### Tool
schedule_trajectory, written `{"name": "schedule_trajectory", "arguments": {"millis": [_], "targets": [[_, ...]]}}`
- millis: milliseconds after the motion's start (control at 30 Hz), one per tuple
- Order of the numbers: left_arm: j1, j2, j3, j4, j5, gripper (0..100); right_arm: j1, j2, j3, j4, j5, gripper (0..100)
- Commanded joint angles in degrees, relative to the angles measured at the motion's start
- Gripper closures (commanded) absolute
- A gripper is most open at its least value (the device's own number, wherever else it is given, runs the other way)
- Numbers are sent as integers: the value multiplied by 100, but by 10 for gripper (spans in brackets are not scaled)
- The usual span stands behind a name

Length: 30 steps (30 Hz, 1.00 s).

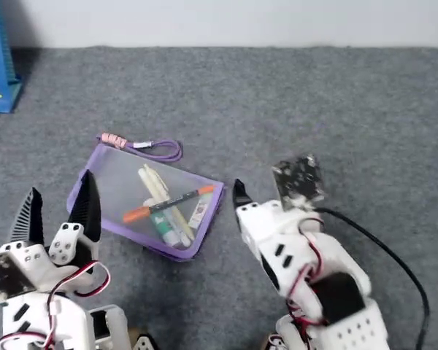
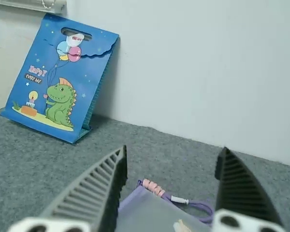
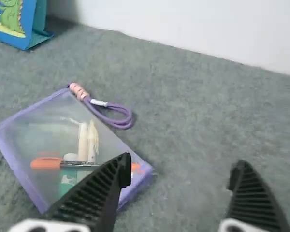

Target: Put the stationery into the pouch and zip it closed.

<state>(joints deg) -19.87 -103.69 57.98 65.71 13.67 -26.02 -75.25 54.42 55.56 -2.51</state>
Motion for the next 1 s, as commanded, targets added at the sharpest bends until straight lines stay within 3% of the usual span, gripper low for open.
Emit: {"name": "schedule_trajectory", "arguments": {"millis": [0, 67, 167, 467, 967], "targets": [[18, -70, -259, 105, 53, 880, 163, -602, -18, 198, -9, 886], [18, -70, -251, 88, -88, 964, 259, -910, 211, 198, 0, 993], [229, -70, -163, 185, -440, 985, 382, -1332, 607, 356, 0, 946], [1565, -70, 1332, 413, -1055, 988, 418, -2835, 1978, 769, 0, 991], [1670, -70, 3635, -651, -1055, 987, 1341, -2870, 3657, 716, -35, 990]]}}
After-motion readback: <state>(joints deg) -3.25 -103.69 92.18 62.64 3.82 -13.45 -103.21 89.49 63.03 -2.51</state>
